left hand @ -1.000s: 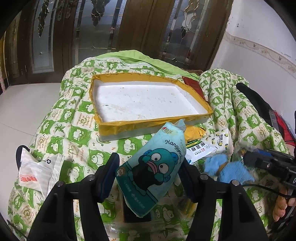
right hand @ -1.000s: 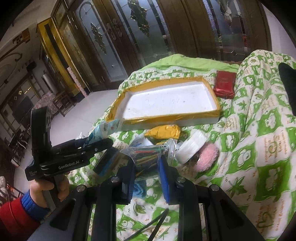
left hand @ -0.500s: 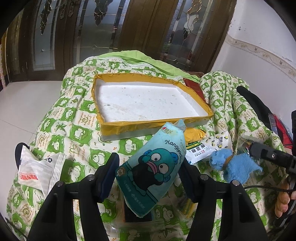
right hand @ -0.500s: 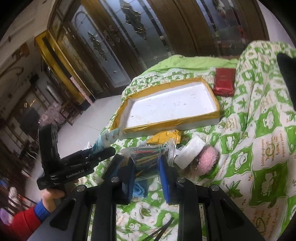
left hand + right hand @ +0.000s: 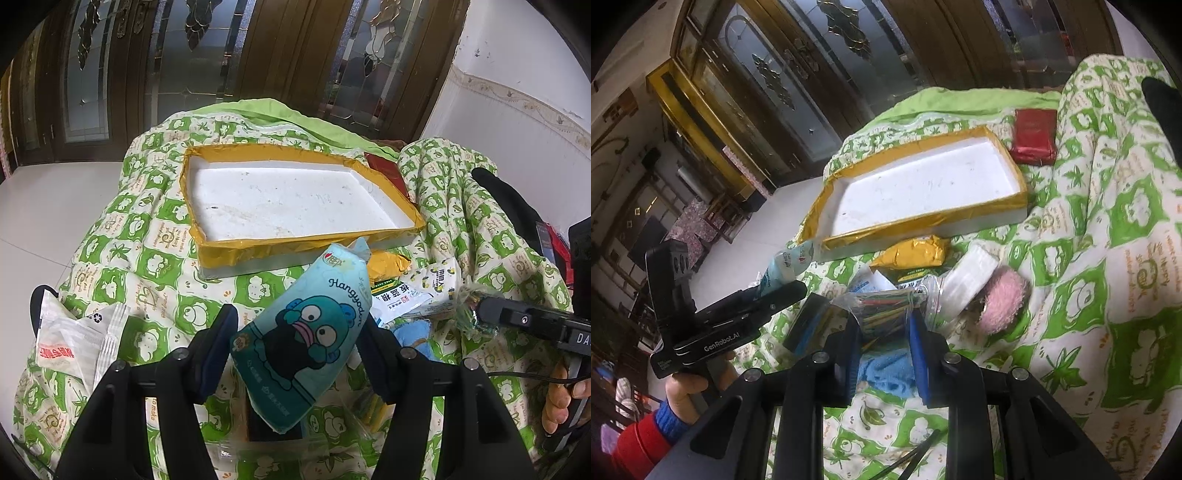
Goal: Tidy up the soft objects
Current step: 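Carry the teal pack and the stick bag over the white tray with both tools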
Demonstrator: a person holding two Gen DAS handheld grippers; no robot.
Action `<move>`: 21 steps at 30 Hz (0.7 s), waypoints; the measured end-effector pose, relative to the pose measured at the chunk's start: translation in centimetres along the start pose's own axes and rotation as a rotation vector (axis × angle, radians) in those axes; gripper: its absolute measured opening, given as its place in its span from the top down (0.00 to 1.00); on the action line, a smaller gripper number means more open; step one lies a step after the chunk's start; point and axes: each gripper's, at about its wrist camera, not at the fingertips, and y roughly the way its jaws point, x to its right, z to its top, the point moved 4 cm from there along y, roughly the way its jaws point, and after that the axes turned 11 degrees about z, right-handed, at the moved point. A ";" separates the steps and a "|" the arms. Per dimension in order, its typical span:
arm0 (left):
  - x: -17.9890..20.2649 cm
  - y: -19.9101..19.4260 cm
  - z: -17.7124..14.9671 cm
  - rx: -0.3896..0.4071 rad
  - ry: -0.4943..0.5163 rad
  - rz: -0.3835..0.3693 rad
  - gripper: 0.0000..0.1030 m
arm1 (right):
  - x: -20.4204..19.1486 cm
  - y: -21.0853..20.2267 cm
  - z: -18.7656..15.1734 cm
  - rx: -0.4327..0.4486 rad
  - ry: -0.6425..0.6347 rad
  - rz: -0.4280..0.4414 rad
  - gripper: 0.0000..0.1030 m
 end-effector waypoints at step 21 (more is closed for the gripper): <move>-0.1 -0.5 1.0 0.008 -0.002 0.006 0.39 | -1.9 -1.9 5.6 0.060 -0.097 -0.002 0.74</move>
